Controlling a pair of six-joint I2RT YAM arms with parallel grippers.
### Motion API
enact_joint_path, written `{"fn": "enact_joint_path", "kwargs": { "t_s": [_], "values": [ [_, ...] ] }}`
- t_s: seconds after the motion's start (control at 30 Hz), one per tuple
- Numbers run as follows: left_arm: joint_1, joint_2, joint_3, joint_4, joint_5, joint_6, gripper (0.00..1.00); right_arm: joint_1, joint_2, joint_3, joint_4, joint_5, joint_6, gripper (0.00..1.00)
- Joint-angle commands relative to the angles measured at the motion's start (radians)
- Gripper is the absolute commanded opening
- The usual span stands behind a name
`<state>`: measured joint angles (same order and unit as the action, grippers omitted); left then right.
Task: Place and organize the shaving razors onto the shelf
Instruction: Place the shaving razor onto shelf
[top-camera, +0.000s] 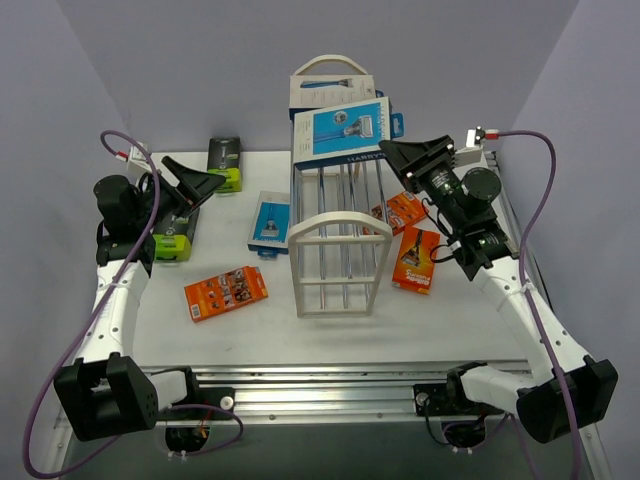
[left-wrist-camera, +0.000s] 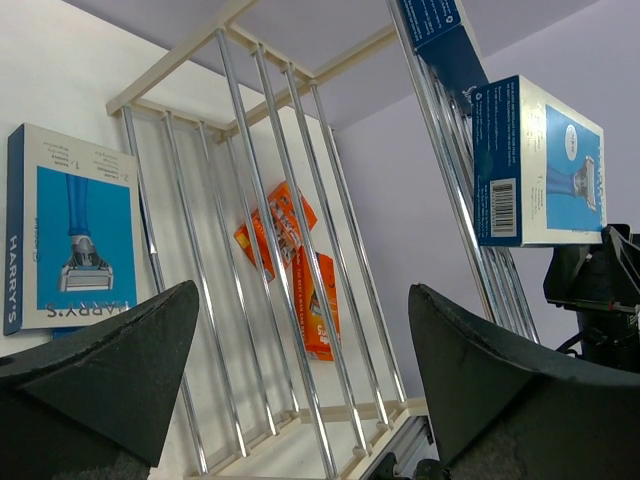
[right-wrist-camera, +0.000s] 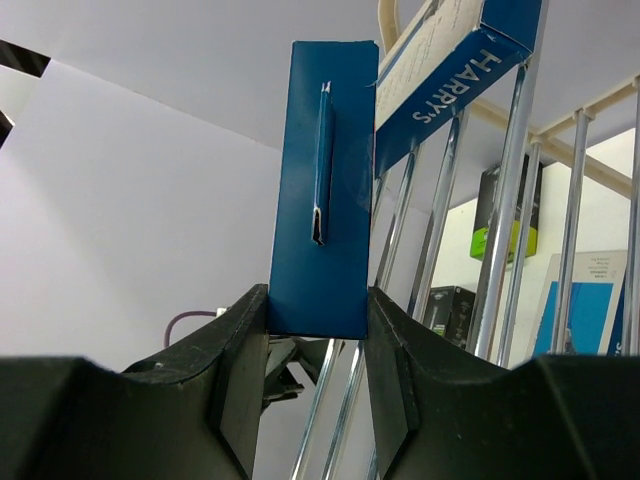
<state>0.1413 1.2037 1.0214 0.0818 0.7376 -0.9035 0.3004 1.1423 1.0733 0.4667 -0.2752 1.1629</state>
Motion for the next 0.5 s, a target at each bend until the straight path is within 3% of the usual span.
{"fn": "enact_joint_path", "kwargs": {
  "t_s": [0.0,0.47],
  "values": [
    [0.004,-0.004,0.003,0.033,0.003,0.023,0.94,-0.007,0.010,0.071,0.127,0.005,0.030,0.00],
    [-0.002,0.003,0.000,0.030,0.005,0.028,0.94,-0.003,0.050,0.034,0.217,-0.027,0.095,0.00]
  ]
}}
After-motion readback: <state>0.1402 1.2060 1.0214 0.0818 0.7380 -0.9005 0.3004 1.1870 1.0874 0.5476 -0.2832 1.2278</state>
